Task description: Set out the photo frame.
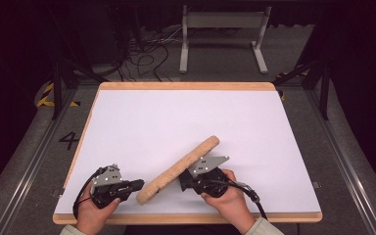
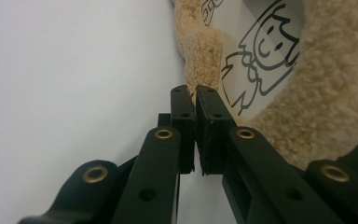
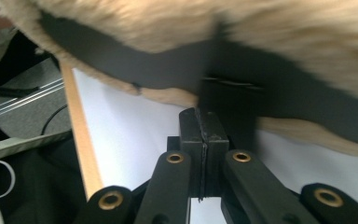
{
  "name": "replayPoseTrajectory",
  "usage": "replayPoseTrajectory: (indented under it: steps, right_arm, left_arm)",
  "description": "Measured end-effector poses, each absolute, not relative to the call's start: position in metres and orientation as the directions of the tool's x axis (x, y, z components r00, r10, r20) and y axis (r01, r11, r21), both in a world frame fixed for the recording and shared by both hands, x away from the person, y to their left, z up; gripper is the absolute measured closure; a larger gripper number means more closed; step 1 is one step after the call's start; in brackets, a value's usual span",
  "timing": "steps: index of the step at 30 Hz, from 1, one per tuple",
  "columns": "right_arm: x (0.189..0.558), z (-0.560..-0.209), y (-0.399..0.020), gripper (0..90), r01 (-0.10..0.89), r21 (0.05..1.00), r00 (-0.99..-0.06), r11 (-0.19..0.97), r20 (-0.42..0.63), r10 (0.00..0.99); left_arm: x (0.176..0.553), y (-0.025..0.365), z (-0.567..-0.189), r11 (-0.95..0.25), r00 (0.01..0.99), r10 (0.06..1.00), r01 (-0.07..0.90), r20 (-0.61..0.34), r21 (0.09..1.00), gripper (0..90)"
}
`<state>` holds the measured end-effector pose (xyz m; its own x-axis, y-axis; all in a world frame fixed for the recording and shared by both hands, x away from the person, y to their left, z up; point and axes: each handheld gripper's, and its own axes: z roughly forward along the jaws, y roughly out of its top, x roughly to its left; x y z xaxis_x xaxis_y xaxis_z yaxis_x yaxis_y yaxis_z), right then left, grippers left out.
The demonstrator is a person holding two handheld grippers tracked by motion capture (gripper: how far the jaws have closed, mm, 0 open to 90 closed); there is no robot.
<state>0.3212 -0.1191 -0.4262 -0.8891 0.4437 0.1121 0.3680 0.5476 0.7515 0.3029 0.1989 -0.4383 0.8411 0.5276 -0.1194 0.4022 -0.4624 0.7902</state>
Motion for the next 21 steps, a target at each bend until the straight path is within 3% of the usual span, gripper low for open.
replayPoseTrajectory:
  steps: [21]
  right_arm:
    - [0.317,-0.458,-0.098,90.0,0.368,0.737,-0.877,0.567,0.072,0.475]
  left_arm:
    - [0.302,0.198,-0.439,-0.468,0.844,0.523,0.400,-0.118,0.788,86.5]
